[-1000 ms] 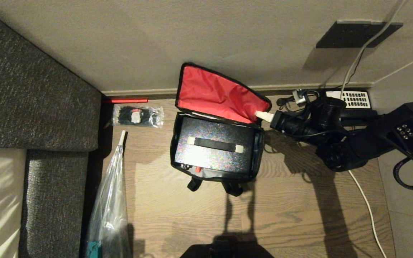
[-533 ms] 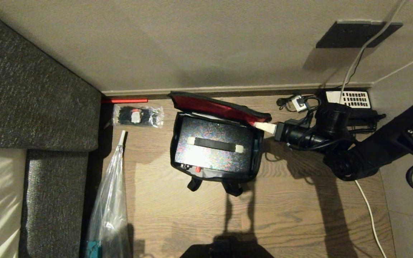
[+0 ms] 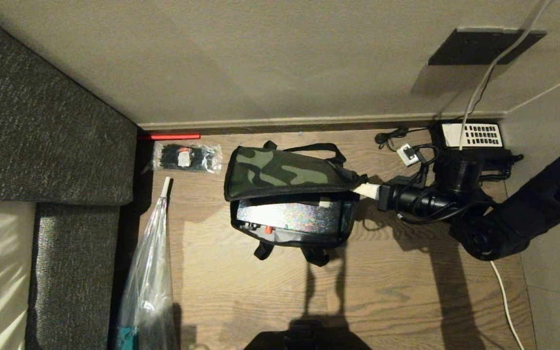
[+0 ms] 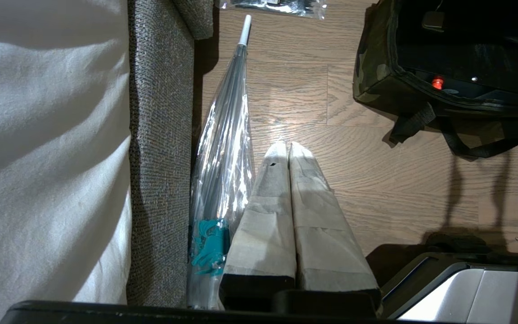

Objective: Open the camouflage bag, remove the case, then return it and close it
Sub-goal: Close the top of the storage box

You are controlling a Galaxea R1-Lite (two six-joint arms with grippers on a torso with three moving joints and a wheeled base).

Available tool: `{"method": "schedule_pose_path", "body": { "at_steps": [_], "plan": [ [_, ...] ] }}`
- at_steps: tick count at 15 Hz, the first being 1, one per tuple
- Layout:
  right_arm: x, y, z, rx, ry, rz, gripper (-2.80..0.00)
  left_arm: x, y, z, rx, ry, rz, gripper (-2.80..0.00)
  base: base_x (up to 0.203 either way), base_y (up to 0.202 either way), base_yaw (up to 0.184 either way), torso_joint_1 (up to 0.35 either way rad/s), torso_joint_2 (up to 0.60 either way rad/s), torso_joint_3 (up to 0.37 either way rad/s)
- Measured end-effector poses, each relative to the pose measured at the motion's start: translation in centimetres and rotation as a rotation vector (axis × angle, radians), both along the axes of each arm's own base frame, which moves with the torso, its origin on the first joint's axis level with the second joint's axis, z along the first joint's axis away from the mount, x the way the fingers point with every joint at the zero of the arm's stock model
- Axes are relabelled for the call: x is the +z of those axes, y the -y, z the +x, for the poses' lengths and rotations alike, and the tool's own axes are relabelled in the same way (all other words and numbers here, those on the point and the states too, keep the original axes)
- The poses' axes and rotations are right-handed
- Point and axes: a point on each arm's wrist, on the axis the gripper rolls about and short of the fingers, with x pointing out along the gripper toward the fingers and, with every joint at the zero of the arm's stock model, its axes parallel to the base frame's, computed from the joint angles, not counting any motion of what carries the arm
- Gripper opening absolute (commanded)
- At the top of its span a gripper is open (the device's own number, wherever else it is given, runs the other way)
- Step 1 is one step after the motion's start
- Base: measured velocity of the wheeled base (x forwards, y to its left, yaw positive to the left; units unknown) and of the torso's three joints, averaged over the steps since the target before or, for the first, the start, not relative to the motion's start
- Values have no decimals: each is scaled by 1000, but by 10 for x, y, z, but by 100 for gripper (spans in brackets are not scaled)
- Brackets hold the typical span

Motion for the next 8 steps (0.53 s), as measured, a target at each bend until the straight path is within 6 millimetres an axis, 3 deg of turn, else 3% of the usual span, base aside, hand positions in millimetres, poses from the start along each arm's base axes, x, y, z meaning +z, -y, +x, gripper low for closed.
{"method": "schedule_pose_path", "body": {
  "at_steps": [6, 7, 8],
  "plan": [
    [-9, 2, -8, 4, 8, -50, -280, 0, 0, 0, 0, 0, 0, -280, 0, 0, 0, 0, 0, 0],
    [-10, 2, -9, 4, 9, -53, 0, 0, 0, 0, 1, 0, 0, -280, 0, 0, 0, 0, 0, 0],
    [-12, 2, -10, 6, 12, -65, 0, 0, 0, 0, -1, 0, 0, -280, 0, 0, 0, 0, 0, 0]
  ]
}}
